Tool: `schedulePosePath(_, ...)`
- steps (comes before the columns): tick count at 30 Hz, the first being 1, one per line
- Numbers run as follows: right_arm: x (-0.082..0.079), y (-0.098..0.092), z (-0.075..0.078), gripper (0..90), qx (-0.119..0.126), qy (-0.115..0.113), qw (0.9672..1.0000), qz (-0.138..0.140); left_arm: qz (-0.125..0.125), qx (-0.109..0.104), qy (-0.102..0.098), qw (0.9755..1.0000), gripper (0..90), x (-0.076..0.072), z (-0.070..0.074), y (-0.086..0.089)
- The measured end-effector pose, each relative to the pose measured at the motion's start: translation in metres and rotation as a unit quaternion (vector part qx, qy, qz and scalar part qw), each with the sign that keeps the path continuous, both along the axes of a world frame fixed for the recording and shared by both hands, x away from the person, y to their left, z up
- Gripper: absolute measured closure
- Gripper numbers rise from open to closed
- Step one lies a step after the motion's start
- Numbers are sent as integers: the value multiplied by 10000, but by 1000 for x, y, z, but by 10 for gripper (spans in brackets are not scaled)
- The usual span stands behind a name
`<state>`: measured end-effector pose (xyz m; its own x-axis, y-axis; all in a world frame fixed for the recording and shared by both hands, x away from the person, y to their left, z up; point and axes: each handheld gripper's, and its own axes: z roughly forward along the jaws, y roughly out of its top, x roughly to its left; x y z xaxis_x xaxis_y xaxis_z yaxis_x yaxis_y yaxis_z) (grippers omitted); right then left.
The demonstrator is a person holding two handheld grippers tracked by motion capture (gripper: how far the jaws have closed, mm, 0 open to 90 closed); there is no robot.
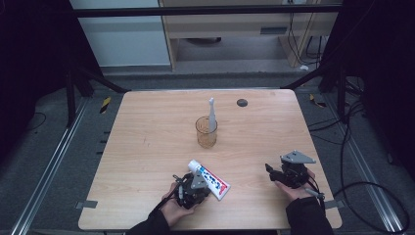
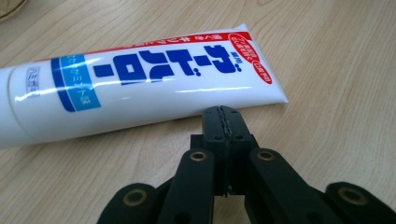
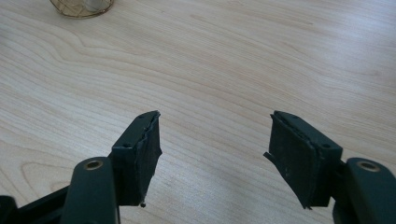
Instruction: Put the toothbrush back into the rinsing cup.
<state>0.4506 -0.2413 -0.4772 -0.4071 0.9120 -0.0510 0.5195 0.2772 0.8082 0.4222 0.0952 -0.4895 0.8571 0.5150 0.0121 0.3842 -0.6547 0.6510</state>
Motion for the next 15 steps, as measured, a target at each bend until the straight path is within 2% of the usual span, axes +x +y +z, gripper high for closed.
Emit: schedulePosePath(15,1,0,0,340,28,7,10000,12,7,-66,-136,9999,896,10,-1,-15)
